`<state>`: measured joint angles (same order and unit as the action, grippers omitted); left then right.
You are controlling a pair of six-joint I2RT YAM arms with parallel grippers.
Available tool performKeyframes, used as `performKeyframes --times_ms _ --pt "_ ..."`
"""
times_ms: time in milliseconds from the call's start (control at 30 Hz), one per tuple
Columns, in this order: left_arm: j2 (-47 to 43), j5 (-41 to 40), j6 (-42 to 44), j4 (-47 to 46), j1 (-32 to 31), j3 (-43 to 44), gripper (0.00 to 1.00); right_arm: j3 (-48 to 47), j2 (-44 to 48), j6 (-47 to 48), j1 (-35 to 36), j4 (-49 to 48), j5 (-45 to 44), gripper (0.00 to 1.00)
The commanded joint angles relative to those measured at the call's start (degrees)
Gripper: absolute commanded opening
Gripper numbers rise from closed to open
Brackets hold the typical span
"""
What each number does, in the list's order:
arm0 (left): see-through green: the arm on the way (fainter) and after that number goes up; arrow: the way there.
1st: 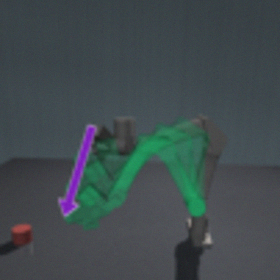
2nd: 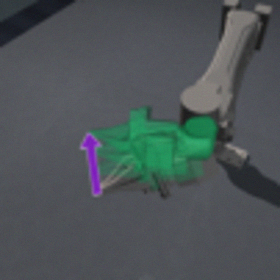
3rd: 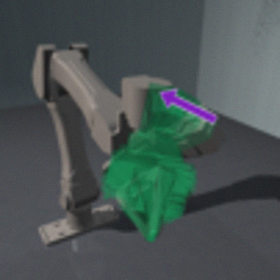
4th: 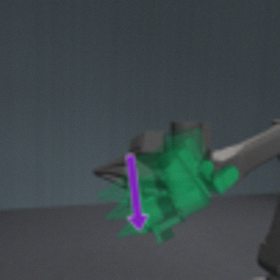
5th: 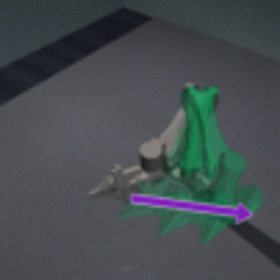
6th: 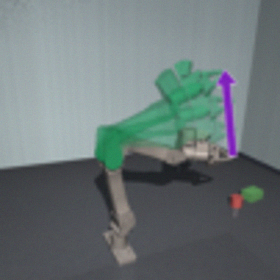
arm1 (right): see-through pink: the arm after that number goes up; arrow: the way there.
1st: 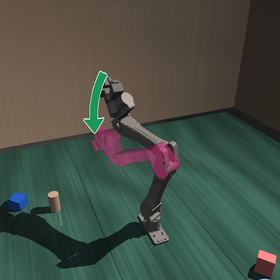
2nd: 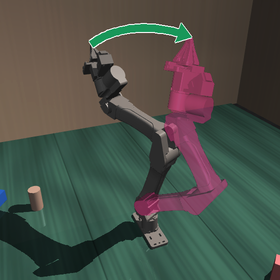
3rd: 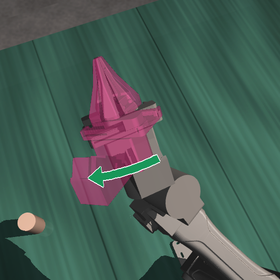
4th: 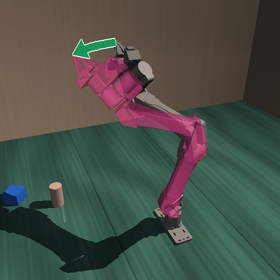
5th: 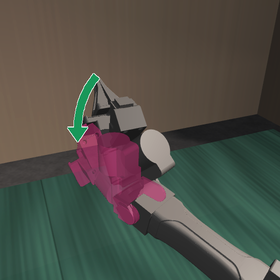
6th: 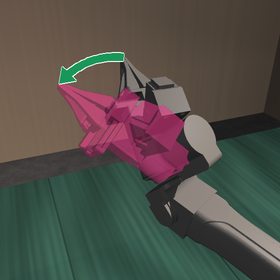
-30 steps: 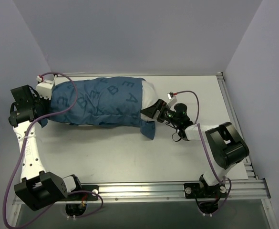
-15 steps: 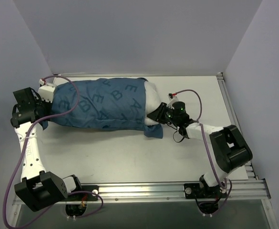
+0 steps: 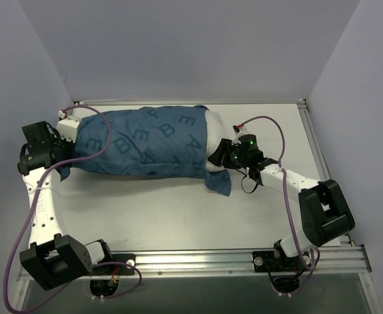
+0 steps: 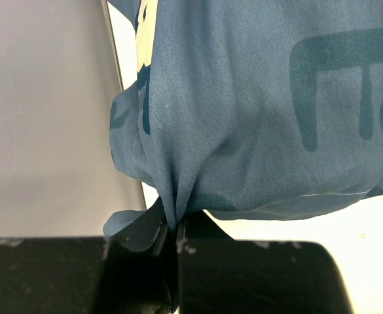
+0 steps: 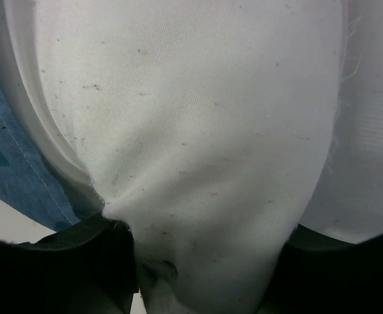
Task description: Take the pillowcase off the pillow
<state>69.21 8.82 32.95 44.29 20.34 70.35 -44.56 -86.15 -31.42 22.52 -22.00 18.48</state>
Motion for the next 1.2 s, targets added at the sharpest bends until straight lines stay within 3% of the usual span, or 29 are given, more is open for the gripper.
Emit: performKeyframes --times_ms 0,167,567,833,867,967,1000,1167 --pt "-2.15 1.29 -0.87 -4.65 0.14 1.28 0.02 -0.09 -1.04 -0.22 0.77 0.02 0.24 0.48" --pt "-2.24 1.29 -0.78 -4.65 0.14 1.37 0.02 -3.86 3.08 2.76 3.92 9.23 -9.76 0.63" --pt "-2.15 1.64 -1.22 -4.13 0.14 2.34 0.02 -5.72 8.1 3.55 9.2 15.14 -19.96 0.68" --pt "-2.5 1.9 -1.31 -3.69 0.14 2.16 0.02 -1.42 4.68 -0.39 7.37 3.49 -9.26 0.64" --pt "-2.5 1.99 -1.4 -3.69 0.14 2.08 0.02 -0.98 2.93 -0.92 6.92 1.28 -7.6 0.62" --pt "-2.41 2.17 -1.66 -3.69 0.14 1.9 0.02 -1.14 -0.5 -3.47 5.08 -3.31 -3.54 0.23" --pt "-2.5 2.17 -1.66 -3.77 0.14 1.81 0.02 -1.5 -0.95 -3.47 4.81 -3.4 -3.54 0.0" --pt "-2.41 1.64 -1.05 -3.95 0.4 1.9 0.02 -0.45 2.73 -3.56 1.13 -5.33 -3.54 0.0"
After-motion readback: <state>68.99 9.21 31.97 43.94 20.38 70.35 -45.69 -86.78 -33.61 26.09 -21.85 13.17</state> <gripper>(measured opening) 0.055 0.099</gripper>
